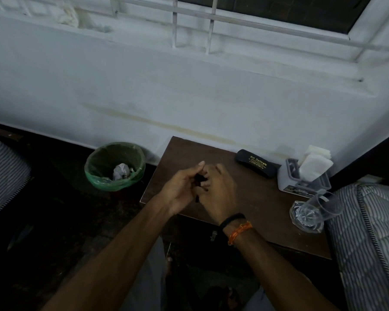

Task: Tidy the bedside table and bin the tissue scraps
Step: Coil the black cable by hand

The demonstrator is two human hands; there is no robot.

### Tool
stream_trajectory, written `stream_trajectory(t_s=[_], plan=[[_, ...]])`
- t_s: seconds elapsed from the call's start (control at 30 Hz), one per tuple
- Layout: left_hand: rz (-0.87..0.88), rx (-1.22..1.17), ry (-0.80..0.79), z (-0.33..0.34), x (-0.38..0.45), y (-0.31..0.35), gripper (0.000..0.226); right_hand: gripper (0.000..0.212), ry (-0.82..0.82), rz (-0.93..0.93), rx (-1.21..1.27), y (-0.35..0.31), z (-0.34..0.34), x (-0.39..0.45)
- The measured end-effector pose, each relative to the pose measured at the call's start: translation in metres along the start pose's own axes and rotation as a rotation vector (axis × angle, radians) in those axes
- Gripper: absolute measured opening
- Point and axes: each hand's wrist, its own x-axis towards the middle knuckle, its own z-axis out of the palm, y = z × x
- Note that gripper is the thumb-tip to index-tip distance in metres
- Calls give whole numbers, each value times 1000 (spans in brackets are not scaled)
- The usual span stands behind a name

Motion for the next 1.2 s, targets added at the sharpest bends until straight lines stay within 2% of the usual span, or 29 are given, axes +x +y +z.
stream_trajectory(t_s=[0.2,0.3,0.47,0.53,0.73,0.83,1.0,1.2], plan=[[-43,-17,214,-6,9,-8,15,34,151,42,28,1,13,-17],[16,-43,248,-6,9,-7,23,21,139,87,-18,8,11,-16],[77,-22,346,-2,12,-7,10,10,112,40,-82,14,14,-18],[62,-11,363,0,11,-7,9,12,97,97,36,15,15,-18],[56,-103,415,7,11,-7,9,28,31,437,699,17,14,-16],[48,-119,452,12,9,-8,14,34,-20,535,922,17,15,-15],[72,-140,474,13,12,-10,22,41,-26,591,984,22,15,-6],[95,-121,494,9,15,-16,7,32,5,629,1023,26,13,0]])
